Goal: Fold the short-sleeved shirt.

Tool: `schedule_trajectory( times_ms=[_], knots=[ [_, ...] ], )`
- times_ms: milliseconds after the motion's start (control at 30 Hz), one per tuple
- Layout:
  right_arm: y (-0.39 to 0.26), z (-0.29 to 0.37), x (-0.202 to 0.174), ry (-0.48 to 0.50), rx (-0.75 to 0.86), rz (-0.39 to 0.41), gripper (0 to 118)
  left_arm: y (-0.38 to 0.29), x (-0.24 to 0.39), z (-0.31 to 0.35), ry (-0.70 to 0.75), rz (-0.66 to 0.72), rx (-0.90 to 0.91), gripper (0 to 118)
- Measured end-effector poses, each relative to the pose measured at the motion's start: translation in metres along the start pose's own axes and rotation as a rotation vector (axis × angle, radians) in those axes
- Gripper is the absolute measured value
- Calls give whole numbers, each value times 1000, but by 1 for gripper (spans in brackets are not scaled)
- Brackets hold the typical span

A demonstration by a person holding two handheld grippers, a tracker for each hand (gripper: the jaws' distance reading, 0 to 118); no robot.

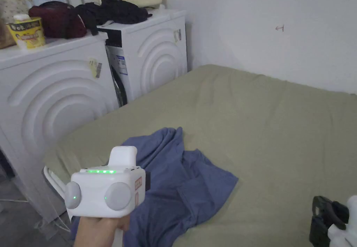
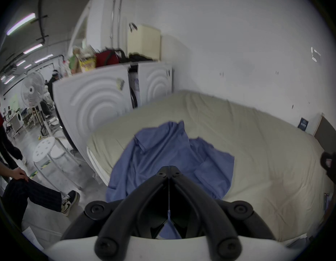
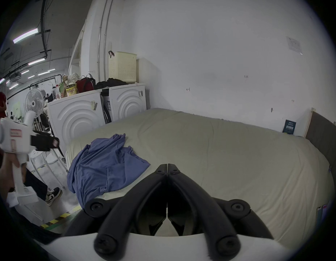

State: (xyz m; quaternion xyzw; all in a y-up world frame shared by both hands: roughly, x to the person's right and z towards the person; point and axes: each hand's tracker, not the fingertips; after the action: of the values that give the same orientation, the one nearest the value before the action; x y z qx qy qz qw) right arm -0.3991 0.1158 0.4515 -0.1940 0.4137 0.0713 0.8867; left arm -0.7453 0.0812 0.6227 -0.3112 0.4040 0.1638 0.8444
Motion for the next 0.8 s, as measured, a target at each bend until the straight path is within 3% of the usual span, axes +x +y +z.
schedule_trajectory(
  times_ms=[67,233,267,333,367,400,433,500,533,567,633,667,733,767,800],
  knots=[
    [-6,-6,2,-17,-12,-5,0,-2,1,-36,-59,30,-87,0],
    [-18,-17,13,-44,-45,-38,0,-9,3,-102,-24,36,-198,0],
    [-20,-19,16,-50,-52,-49,0,-10,3,-109,-26,35,-196,6],
    [-26,-24,19,-55,-67,-54,0,-10,4,-121,-39,25,-246,99],
    [-28,-26,20,-59,-75,-54,0,-11,6,-130,-62,6,-335,118],
    [-31,-29,21,-62,-81,-53,0,-13,6,-133,-79,-2,-376,114],
    [-33,-30,22,-67,-88,-51,0,-10,5,-125,-100,17,-309,116],
    [-38,-32,24,-69,-98,-57,0,-11,12,-132,-121,-26,-378,117],
    [-40,-33,25,-72,-105,-64,0,-6,12,-142,37,-190,-332,117],
    [-42,-33,25,-71,-111,-74,0,-5,11,-146,153,-253,-313,116],
    [-46,-34,25,-70,-125,-84,0,-12,13,-155,158,-258,-345,114],
    [-48,-33,25,-73,-131,-83,0,-2,8,-150,287,-354,-228,107],
    [-51,-30,27,-75,-138,-81,0,6,7,-139,285,-353,-227,42],
    [-51,-29,28,-74,-141,-83,0,8,6,-133,270,-347,-206,0],
    [-50,-27,29,-74,-140,-88,0,17,4,-130,294,-372,-168,0]
  ],
)
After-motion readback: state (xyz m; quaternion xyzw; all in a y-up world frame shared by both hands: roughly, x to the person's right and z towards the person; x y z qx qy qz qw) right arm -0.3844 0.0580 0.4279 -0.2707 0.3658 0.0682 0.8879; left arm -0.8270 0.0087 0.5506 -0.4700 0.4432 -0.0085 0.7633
